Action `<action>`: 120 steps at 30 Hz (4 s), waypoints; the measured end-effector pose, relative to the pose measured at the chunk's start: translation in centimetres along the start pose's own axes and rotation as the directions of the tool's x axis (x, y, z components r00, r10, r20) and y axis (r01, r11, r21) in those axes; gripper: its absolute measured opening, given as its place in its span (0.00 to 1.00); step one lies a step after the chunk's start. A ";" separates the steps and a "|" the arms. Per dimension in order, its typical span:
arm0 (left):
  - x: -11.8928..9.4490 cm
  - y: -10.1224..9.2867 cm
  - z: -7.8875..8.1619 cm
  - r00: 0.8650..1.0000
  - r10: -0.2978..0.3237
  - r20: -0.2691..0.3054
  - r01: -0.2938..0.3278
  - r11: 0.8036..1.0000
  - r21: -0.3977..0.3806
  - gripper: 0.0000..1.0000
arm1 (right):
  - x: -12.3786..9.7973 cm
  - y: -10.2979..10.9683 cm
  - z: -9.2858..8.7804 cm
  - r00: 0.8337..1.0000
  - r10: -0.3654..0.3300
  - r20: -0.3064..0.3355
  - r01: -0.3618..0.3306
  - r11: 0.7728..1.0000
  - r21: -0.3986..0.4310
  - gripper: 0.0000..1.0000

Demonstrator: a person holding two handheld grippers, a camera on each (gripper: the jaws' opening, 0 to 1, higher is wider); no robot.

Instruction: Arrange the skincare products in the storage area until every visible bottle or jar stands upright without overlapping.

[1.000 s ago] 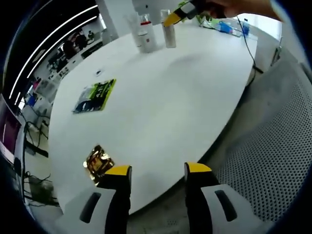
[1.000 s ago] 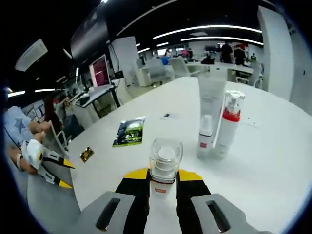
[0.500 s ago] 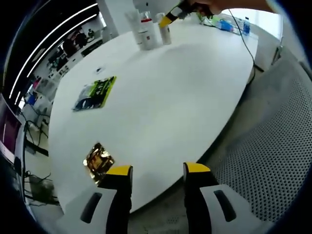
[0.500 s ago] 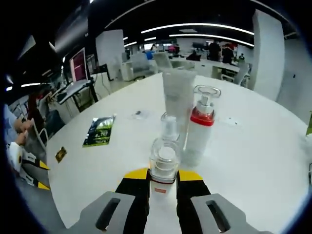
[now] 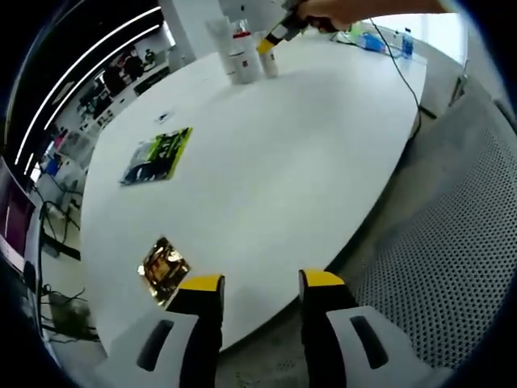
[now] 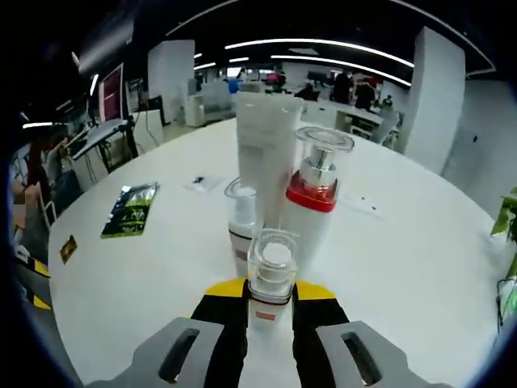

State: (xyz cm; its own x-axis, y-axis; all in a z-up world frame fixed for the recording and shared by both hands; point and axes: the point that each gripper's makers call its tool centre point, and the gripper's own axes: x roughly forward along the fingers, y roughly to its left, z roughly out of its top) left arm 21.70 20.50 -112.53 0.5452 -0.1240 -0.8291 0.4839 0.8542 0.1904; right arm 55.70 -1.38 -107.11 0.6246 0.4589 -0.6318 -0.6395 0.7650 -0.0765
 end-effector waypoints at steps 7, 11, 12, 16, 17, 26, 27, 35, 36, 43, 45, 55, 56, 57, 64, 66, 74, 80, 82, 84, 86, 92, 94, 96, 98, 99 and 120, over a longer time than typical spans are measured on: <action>-0.1 0.1 0.0 1.000 0.002 0.003 -0.002 1.000 -0.001 0.31 | 0.8 -0.5 0.6 0.999 -0.039 0.031 0.039 0.999 0.008 0.14; -0.1 0.1 0.0 1.000 0.002 0.003 -0.002 1.000 0.001 0.31 | 1.1 -0.6 1.0 0.998 -0.049 0.035 0.048 0.999 0.017 0.14; -0.1 0.1 -0.1 1.000 0.002 0.003 -0.002 1.000 0.002 0.31 | 1.2 -0.5 1.1 0.998 -0.051 0.034 0.050 0.999 0.016 0.14; -0.1 0.2 -0.2 1.000 0.003 0.000 -0.003 1.000 0.003 0.30 | 1.3 -0.8 1.2 0.997 -0.071 0.032 0.070 0.997 0.029 0.14; -0.1 0.3 -0.2 1.000 0.003 0.001 -0.003 1.000 0.003 0.30 | 1.3 -0.9 1.2 0.996 -0.079 0.035 0.078 0.996 0.040 0.14; -0.1 0.3 -0.4 1.000 0.001 -0.003 -0.001 1.000 0.006 0.30 | 1.5 -1.2 1.4 0.993 -0.113 0.038 0.110 0.991 0.073 0.15; -0.1 0.3 -0.4 1.000 0.000 -0.003 0.000 1.000 0.006 0.29 | 1.5 -1.2 1.4 0.993 -0.115 0.038 0.112 0.991 0.073 0.15; -0.1 0.3 -0.7 1.000 -0.003 -0.007 0.003 1.000 0.006 0.29 | 1.8 -1.5 1.5 0.990 -0.140 0.032 0.136 0.986 0.093 0.15; -0.1 0.3 -0.7 1.000 -0.003 -0.007 0.003 1.000 0.006 0.29 | 1.8 -1.5 1.6 0.990 -0.141 0.031 0.137 0.986 0.092 0.15; -0.1 0.4 -0.6 1.000 -0.002 -0.006 0.003 1.000 0.005 0.28 | 1.9 -1.5 1.6 0.989 -0.145 0.027 0.142 0.983 0.116 0.15; -0.1 0.4 -0.6 1.000 -0.002 -0.006 0.002 1.000 0.004 0.28 | 1.9 -1.6 1.6 0.989 -0.145 0.026 0.140 0.983 0.122 0.15; -0.1 0.4 -0.7 1.000 0.000 -0.008 0.000 1.000 0.005 0.28 | 1.7 -1.4 1.2 0.992 -0.125 0.023 0.120 0.981 0.155 0.18; -0.1 0.4 -0.7 1.000 0.000 -0.008 0.000 1.000 0.006 0.28 | 1.8 -1.4 1.1 0.992 -0.124 0.018 0.120 0.980 0.157 0.19; -0.1 0.4 -0.7 1.000 0.000 -0.011 0.000 1.000 0.007 0.28 | 1.7 -1.5 1.0 0.992 -0.127 0.014 0.124 0.981 0.152 0.19; -0.1 0.4 -0.8 1.000 0.001 -0.014 -0.001 1.000 0.009 0.28 | 0.7 -1.3 0.7 0.993 -0.118 0.024 0.112 0.979 0.168 0.22; -0.1 0.4 -0.8 1.000 0.002 -0.015 -0.002 1.000 0.010 0.29 | 0.3 -1.2 0.4 0.993 -0.118 0.024 0.112 0.978 0.178 0.23; -0.1 0.4 -0.7 1.000 0.002 -0.013 -0.002 1.000 0.008 0.30 | -1.8 1.9 -0.6 0.996 -0.071 0.048 0.057 0.967 0.247 0.26; -0.1 0.4 -0.7 1.000 0.004 -0.010 -0.004 1.000 0.007 0.30 | -2.0 8.4 0.2 0.995 0.072 0.070 -0.087 0.968 0.234 0.27; -0.2 0.5 -0.6 1.000 0.007 -0.004 -0.007 1.000 0.003 0.30 | -1.6 11.5 1.6 0.983 0.159 0.088 -0.174 0.960 0.220 0.30; -0.1 0.5 -0.6 1.000 0.007 -0.003 -0.007 1.000 -0.003 0.30 | -0.9 14.6 3.1 0.967 0.240 0.087 -0.252 0.951 0.177 0.35; -0.1 0.6 -0.6 1.000 0.009 -0.003 -0.009 1.000 -0.004 0.30 | 0.1 17.5 4.7 0.943 0.321 0.081 -0.329 0.937 0.118 0.42; -0.1 0.8 -0.5 1.000 0.017 0.003 -0.017 1.000 -0.016 0.31 | 3.5 23.9 7.1 0.897 0.441 -0.007 -0.440 0.896 0.055 0.70; -0.2 0.8 -0.4 1.000 0.021 0.008 -0.021 1.000 -0.020 0.31 | 5.0 25.0 6.8 0.892 0.446 -0.076 -0.447 0.894 0.007 0.73; -0.3 0.9 -0.4 1.000 0.024 0.010 -0.024 1.000 -0.021 0.30 | 6.1 26.2 6.3 0.885 0.446 -0.137 -0.452 0.892 -0.018 0.78; -0.2 0.9 -0.4 1.000 0.027 0.010 -0.026 0.999 -0.021 0.30 | 7.0 26.9 6.2 0.885 0.436 -0.162 -0.448 0.892 -0.050 0.81; -0.3 0.9 -0.4 1.000 0.026 0.011 -0.026 0.999 -0.022 0.30 | 7.6 27.2 6.4 0.889 0.427 -0.162 -0.443 0.893 -0.078 0.82; -0.3 1.0 -0.5 1.000 0.013 0.024 -0.013 1.000 -0.010 0.23 | 15.6 30.1 4.5 0.870 0.292 -0.397 -0.381 0.909 -0.168 0.91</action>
State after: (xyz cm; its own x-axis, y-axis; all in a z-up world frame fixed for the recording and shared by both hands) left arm 21.64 21.64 -112.38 0.5678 -0.1250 -0.8136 0.4700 0.8607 0.1957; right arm 48.17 30.83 -115.80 0.1792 0.4434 -0.8782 -0.8946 0.4449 0.0421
